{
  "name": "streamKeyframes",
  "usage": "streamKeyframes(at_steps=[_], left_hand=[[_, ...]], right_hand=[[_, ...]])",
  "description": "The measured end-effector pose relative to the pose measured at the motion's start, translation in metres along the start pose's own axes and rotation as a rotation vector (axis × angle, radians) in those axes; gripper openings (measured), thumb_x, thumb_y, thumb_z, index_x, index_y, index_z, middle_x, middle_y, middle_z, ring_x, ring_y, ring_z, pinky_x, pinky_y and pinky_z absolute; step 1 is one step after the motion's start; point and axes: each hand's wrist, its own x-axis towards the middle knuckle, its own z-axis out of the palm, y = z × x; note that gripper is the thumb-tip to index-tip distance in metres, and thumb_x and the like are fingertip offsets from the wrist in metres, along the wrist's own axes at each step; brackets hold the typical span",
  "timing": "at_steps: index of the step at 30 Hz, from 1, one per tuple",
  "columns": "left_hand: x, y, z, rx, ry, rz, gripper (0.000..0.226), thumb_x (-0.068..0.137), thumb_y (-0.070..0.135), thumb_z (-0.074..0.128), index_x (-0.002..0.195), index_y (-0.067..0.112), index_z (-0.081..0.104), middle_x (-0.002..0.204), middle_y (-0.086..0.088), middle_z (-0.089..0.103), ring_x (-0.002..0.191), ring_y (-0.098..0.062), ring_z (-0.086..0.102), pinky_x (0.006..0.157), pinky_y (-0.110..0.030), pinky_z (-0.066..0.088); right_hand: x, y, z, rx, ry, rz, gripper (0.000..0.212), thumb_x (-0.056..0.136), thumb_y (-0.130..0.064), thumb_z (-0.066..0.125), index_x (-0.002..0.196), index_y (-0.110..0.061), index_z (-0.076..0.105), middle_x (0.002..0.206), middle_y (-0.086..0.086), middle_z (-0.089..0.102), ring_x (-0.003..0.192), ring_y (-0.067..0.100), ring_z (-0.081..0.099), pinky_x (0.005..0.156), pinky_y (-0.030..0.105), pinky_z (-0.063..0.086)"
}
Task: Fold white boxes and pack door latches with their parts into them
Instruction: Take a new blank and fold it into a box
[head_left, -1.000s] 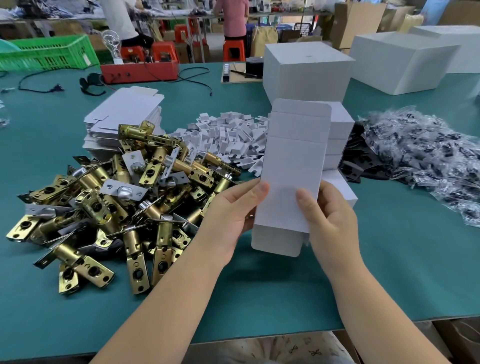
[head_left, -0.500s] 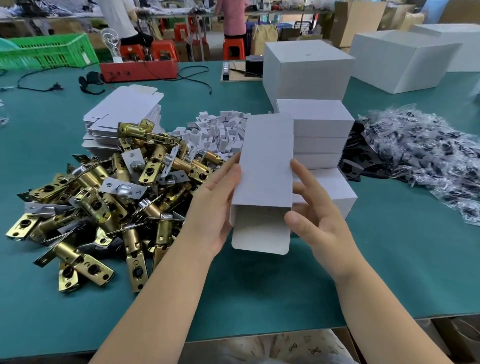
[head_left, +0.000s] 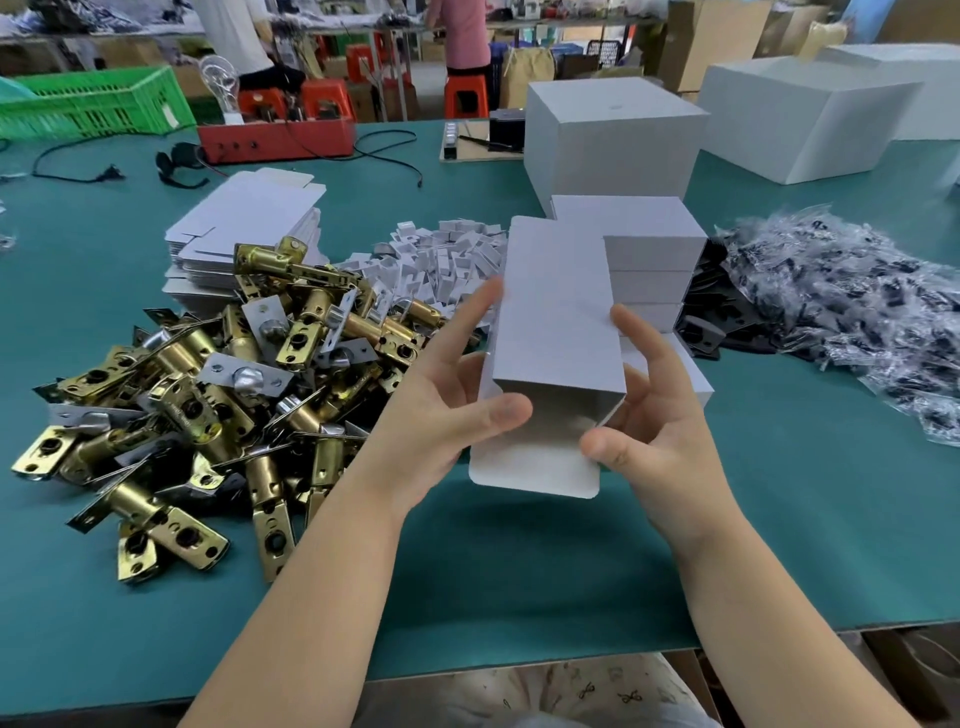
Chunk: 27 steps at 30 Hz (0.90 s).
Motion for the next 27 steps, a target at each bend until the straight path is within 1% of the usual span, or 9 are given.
streamKeyframes(at_steps=[3,7,12,15,17,19,22,25,27], left_hand=[[-0.001,-0.001,0.002,0.138,0.038,0.033,0.071,0.057,0.053,0.088,0.122,0.051,0.059,0.105,-0.007,0.074,0.099,-0.018,0.069,0.078,-0.030,0.056],[-0.002,-0.007,0.008,0.216,0.092,0.059,0.058,0.060,0.065,0.082,0.113,0.052,0.060,0.084,-0.012,0.070,0.077,-0.018,0.062,0.070,-0.033,0.051],[-0.003,0.001,-0.006,0.191,-0.039,0.016,0.066,0.069,0.020,0.081,0.124,0.049,0.058,0.095,-0.002,0.076,0.085,-0.014,0.071,0.073,-0.025,0.056],[-0.004,0.000,-0.005,0.225,0.025,0.033,0.060,0.071,0.022,0.077,0.119,0.051,0.060,0.097,0.000,0.076,0.089,-0.014,0.071,0.075,-0.031,0.057],[-0.003,-0.001,-0.002,0.228,0.062,0.056,0.052,0.074,0.025,0.074,0.117,0.053,0.060,0.096,0.003,0.076,0.088,-0.012,0.070,0.075,-0.032,0.057],[-0.003,-0.001,0.000,0.230,0.074,0.076,0.048,0.078,0.026,0.071,0.117,0.053,0.060,0.097,0.004,0.076,0.089,-0.010,0.069,0.073,-0.030,0.056],[-0.003,-0.002,-0.001,0.228,0.059,0.083,0.050,0.079,0.025,0.070,0.121,0.051,0.059,0.100,0.002,0.076,0.093,-0.013,0.069,0.076,-0.032,0.056],[-0.005,0.001,-0.005,0.143,0.045,0.091,0.054,0.077,0.017,0.069,0.122,0.047,0.062,0.100,0.002,0.076,0.094,-0.013,0.070,0.075,-0.028,0.056],[-0.005,0.004,-0.007,0.106,0.008,0.074,0.056,0.075,0.014,0.068,0.120,0.046,0.065,0.098,0.002,0.076,0.091,-0.013,0.069,0.074,-0.028,0.055]], right_hand=[[0.000,0.003,0.000,0.003,0.076,0.009,0.073,0.061,-0.019,0.083,0.119,-0.042,0.046,0.094,-0.008,0.073,0.073,0.009,0.069,0.064,0.021,0.054],[0.000,0.004,0.002,-0.034,0.128,0.006,0.061,0.063,-0.019,0.079,0.106,-0.054,0.053,0.095,-0.003,0.074,0.084,0.020,0.071,0.071,0.032,0.058],[-0.001,0.001,0.002,-0.063,0.161,-0.027,0.059,0.061,-0.031,0.081,0.108,-0.050,0.051,0.092,-0.010,0.074,0.080,0.009,0.070,0.064,0.022,0.055],[-0.001,0.001,0.004,-0.105,0.151,-0.017,0.060,0.055,-0.045,0.084,0.104,-0.059,0.051,0.095,-0.005,0.074,0.085,0.018,0.070,0.071,0.037,0.059],[-0.001,0.001,0.006,-0.138,0.150,-0.024,0.060,0.056,-0.045,0.083,0.104,-0.059,0.050,0.095,-0.001,0.073,0.087,0.025,0.070,0.076,0.052,0.057],[0.000,0.003,0.007,-0.163,0.154,-0.033,0.059,0.056,-0.044,0.082,0.104,-0.059,0.049,0.093,0.000,0.073,0.085,0.028,0.069,0.076,0.057,0.055],[-0.001,0.007,0.006,-0.172,0.155,-0.063,0.061,0.059,-0.043,0.079,0.107,-0.058,0.046,0.093,-0.002,0.073,0.080,0.025,0.068,0.073,0.051,0.056],[-0.004,0.009,0.003,-0.011,0.140,-0.090,0.058,0.070,-0.035,0.060,0.122,-0.045,0.035,0.096,-0.010,0.072,0.073,0.008,0.065,0.066,0.027,0.053],[-0.001,0.011,-0.001,0.092,0.164,-0.020,0.059,0.074,-0.043,0.052,0.129,-0.040,0.032,0.091,-0.012,0.071,0.071,0.003,0.063,0.064,0.021,0.052]])
